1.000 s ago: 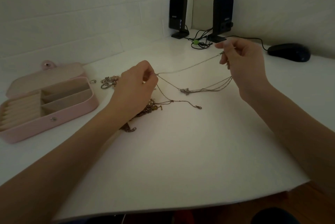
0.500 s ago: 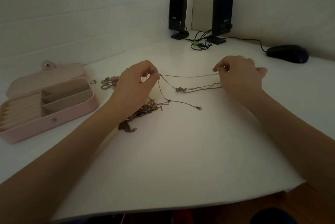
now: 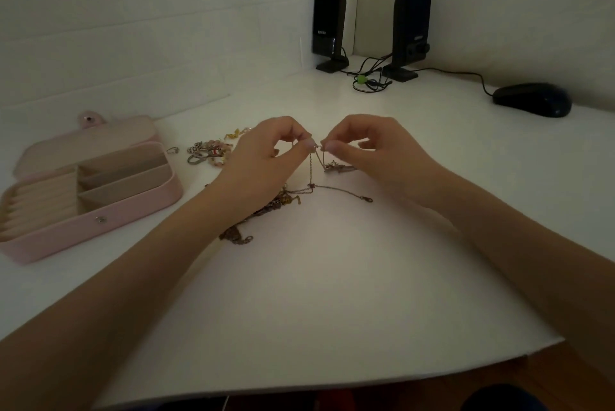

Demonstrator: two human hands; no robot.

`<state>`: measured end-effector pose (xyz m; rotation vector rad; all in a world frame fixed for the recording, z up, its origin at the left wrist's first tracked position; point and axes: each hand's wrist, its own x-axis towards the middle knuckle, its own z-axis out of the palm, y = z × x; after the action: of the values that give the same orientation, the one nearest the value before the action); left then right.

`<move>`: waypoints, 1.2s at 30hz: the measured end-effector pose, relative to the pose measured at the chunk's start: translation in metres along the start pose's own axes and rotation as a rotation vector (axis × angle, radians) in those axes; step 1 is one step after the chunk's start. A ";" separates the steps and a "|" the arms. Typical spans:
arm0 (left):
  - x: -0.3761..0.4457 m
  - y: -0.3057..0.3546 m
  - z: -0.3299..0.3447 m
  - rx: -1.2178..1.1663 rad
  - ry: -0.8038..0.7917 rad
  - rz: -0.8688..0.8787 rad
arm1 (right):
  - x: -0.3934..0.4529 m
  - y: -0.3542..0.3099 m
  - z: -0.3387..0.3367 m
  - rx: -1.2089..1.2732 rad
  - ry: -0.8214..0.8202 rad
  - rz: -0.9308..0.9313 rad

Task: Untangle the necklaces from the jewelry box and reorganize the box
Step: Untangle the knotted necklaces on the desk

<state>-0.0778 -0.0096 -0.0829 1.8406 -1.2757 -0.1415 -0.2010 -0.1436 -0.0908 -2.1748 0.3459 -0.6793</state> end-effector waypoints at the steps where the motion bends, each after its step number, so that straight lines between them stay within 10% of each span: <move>1: 0.000 0.000 0.001 -0.009 -0.007 -0.002 | 0.000 -0.001 -0.002 0.067 0.002 0.013; 36: -0.002 -0.011 0.014 0.225 -0.130 0.163 | 0.000 -0.011 -0.018 0.575 0.013 0.155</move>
<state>-0.0780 -0.0151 -0.0996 1.9306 -1.5809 -0.0305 -0.2111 -0.1478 -0.0734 -1.5815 0.2796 -0.6141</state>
